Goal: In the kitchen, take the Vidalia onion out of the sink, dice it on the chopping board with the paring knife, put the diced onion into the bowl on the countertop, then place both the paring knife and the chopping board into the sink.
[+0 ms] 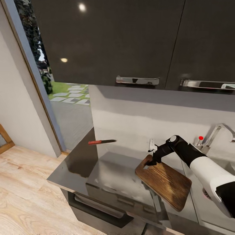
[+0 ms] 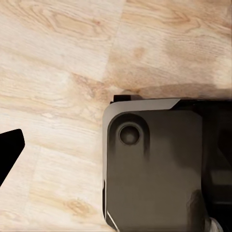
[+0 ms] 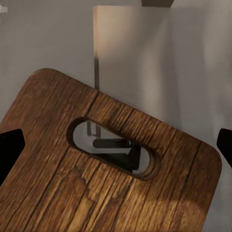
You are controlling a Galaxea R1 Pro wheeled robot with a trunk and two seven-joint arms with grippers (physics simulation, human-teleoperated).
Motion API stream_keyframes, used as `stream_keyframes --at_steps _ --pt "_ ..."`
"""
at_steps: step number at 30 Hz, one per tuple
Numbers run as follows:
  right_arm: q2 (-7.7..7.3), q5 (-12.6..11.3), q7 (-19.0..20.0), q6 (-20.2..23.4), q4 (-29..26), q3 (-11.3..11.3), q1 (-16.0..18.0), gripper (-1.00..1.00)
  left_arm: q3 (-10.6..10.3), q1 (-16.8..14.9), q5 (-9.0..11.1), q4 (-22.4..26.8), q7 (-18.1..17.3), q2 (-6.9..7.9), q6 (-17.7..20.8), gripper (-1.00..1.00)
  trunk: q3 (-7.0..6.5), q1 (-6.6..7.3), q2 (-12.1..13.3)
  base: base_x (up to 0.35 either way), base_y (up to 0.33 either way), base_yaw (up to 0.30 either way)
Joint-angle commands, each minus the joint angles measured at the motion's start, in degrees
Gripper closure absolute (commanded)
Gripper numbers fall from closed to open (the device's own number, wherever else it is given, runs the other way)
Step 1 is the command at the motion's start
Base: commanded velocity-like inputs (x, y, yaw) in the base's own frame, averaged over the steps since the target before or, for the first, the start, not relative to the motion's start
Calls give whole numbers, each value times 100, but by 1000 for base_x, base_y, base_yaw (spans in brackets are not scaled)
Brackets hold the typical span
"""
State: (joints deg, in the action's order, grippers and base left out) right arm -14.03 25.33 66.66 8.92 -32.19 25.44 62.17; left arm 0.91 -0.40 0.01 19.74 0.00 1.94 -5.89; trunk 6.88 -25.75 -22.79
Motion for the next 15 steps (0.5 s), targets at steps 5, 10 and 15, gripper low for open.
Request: stream_keyframes --at_steps 5,10,15 --pt "-4 -10 14 58 27 22 5 -100 6 -4 0 -12 0 -1 -18 -100 59 -3 -13 0 0 0" --pt "-10 -7 14 57 36 22 5 -100 6 -4 -1 -14 0 -1 -18 -100 105 -3 -13 0 0 0" --pt "-12 -3 14 54 43 22 5 -100 9 -3 -2 -19 0 -1 -18 -100 151 -3 -13 0 0 0"
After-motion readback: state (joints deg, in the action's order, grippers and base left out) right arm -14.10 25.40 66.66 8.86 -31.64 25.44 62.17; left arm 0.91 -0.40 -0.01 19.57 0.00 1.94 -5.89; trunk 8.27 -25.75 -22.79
